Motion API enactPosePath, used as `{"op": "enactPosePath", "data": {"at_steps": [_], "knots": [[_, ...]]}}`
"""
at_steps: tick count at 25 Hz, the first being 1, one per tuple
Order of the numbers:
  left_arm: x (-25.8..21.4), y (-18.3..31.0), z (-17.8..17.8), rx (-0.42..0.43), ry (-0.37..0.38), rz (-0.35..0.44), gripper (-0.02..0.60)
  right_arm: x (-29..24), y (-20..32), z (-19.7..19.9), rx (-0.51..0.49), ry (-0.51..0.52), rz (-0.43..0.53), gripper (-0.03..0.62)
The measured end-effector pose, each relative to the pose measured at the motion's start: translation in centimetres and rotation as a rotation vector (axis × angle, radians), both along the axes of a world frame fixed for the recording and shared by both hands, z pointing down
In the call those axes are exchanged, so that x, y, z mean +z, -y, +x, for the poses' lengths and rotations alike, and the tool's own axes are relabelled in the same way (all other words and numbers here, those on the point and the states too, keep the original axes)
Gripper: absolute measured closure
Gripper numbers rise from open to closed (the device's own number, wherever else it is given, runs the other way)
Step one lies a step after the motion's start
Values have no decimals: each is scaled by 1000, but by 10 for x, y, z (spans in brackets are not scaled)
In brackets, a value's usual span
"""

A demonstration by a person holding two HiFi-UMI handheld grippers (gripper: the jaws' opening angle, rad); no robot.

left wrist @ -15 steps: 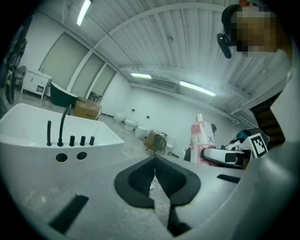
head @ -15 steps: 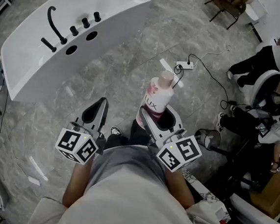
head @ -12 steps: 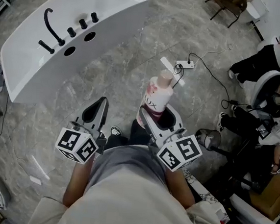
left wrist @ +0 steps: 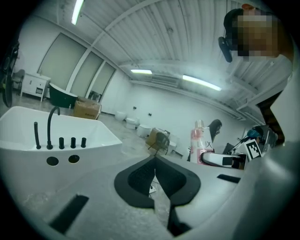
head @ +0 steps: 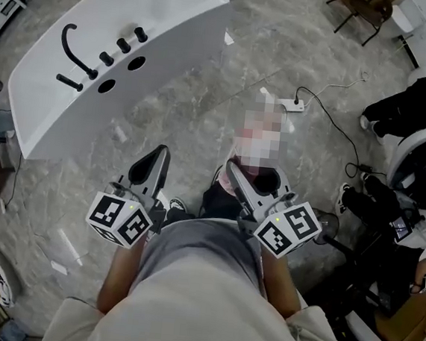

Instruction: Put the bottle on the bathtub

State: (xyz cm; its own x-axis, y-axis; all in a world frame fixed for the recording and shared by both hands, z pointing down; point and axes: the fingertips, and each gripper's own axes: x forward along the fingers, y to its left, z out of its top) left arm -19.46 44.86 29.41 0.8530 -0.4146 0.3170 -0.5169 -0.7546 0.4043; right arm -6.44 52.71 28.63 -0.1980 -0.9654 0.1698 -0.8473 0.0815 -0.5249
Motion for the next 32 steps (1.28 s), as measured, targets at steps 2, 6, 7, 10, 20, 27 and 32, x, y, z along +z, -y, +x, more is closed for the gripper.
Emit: {"op": "enactPosePath", "data": {"at_steps": [2, 6, 7, 10, 20, 27, 32], "knots": [[-1, 4, 15, -7, 6, 11, 574, 3, 4, 18, -9, 5, 0, 370], [1, 9, 47, -27, 18, 23, 574, 8, 8, 51, -37, 8, 1, 370], [1, 10, 53, -38, 20, 22, 574, 8, 9, 58, -46, 8, 2, 370], [-3, 17, 65, -71, 20, 20, 574, 8, 15, 73, -74, 6, 8, 370], [-2, 35, 79, -123, 45, 2, 574, 6, 48, 95, -136, 15, 37, 370], [9, 68, 75, -141, 22, -26, 574, 6, 86, 97, -160, -5, 26, 372], [16, 113, 83, -140, 19, -31, 574, 3, 128, 101, -190, -6, 11, 372]]}}
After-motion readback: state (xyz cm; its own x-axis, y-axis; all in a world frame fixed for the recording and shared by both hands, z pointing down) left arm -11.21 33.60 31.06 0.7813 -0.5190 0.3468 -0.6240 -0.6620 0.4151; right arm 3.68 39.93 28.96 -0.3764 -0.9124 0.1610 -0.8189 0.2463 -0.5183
